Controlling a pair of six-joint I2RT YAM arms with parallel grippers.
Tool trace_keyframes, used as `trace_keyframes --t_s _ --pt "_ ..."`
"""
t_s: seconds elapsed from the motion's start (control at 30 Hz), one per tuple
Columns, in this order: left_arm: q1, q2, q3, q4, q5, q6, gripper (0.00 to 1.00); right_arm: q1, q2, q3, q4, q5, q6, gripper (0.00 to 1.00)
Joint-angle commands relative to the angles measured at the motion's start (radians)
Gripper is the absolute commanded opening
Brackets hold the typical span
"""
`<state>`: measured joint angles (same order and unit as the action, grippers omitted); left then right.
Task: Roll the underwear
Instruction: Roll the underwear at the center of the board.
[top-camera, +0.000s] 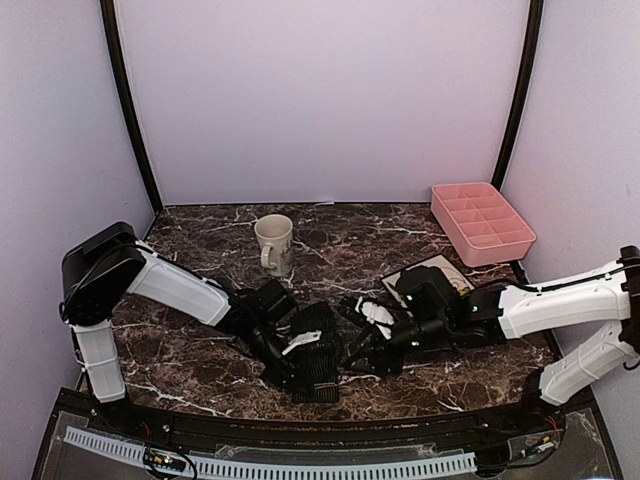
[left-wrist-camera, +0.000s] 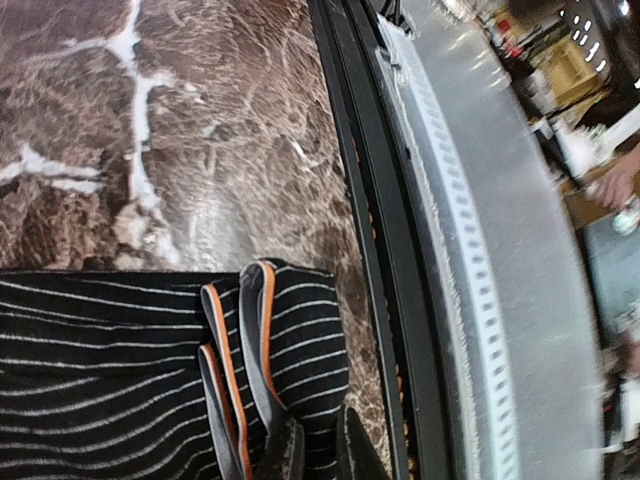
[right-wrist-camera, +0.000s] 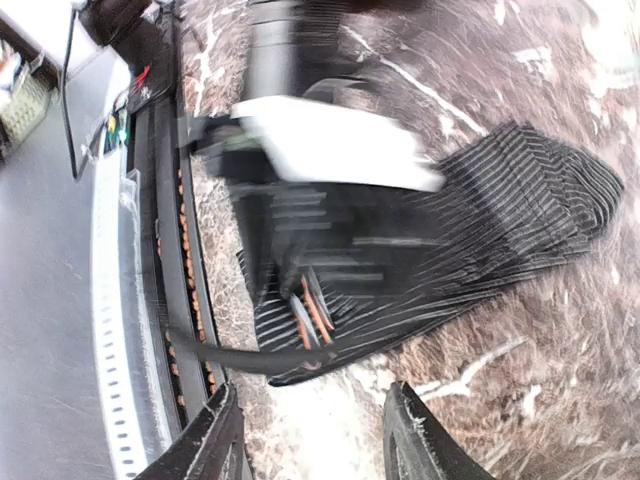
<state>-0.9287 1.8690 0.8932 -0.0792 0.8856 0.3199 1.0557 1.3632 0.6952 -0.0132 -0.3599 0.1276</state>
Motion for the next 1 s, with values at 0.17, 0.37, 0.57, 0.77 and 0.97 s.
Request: trace_keyframes --t_s 0.17,0.37,0.57,0.77,0.97 --pt "0.11 0.268 0.169 -0.358 0.182 -0.003 0.06 0.232 0.062 0.02 0.033 0.312 -0.222 0.47" --pt "0.129 0.295 0.185 -0.37 0.201 0.002 0.07 0.285 0.195 0.096 0.071 0.367 -0.329 0.48" --pt "0.131 0.304 0.194 -0.369 0.203 -0.004 0.07 0.29 0.29 0.104 0.139 0.364 -0.344 0.47" --pt "0.132 0.304 0.192 -0.36 0.186 0.006 0.12 0.292 0.373 0.109 0.143 0.379 -0.358 0.38" --pt "0.135 0.257 0.181 -0.321 0.159 -0.01 0.32 0.291 0.388 0.116 0.118 0.355 -0.346 0.0"
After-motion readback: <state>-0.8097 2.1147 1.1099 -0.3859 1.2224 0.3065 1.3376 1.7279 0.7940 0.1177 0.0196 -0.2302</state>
